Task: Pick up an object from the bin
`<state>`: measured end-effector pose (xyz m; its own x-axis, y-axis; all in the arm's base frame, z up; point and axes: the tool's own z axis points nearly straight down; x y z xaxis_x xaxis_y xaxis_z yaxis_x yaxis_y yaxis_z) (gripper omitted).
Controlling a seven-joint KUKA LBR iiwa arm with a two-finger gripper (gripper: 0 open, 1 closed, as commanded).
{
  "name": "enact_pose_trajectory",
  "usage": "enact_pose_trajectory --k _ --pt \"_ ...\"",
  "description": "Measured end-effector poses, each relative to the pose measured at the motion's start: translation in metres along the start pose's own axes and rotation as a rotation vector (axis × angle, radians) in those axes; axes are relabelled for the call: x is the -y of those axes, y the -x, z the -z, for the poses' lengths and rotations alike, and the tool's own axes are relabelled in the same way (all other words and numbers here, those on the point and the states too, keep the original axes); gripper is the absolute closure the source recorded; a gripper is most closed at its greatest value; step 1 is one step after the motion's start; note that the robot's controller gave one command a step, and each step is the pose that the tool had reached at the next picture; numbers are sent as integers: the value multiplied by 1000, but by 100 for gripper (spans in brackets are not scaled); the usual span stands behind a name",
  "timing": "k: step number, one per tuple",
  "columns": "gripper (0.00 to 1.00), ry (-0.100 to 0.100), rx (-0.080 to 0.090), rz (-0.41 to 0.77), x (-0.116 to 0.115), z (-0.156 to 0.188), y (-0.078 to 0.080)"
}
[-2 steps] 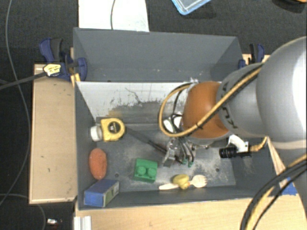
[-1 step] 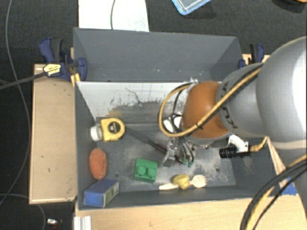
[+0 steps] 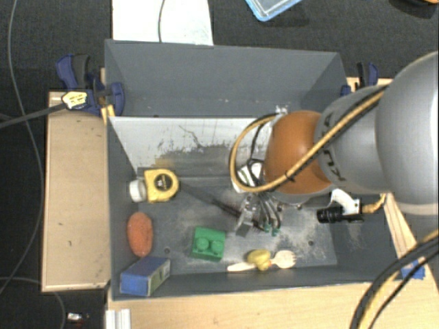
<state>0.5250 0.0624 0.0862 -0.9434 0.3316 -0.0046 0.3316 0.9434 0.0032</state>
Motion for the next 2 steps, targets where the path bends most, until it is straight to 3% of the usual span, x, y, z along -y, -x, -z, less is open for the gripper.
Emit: enact_pose_trajectory --k 2 --pt "100 -3 -7 2 1 80 -1"
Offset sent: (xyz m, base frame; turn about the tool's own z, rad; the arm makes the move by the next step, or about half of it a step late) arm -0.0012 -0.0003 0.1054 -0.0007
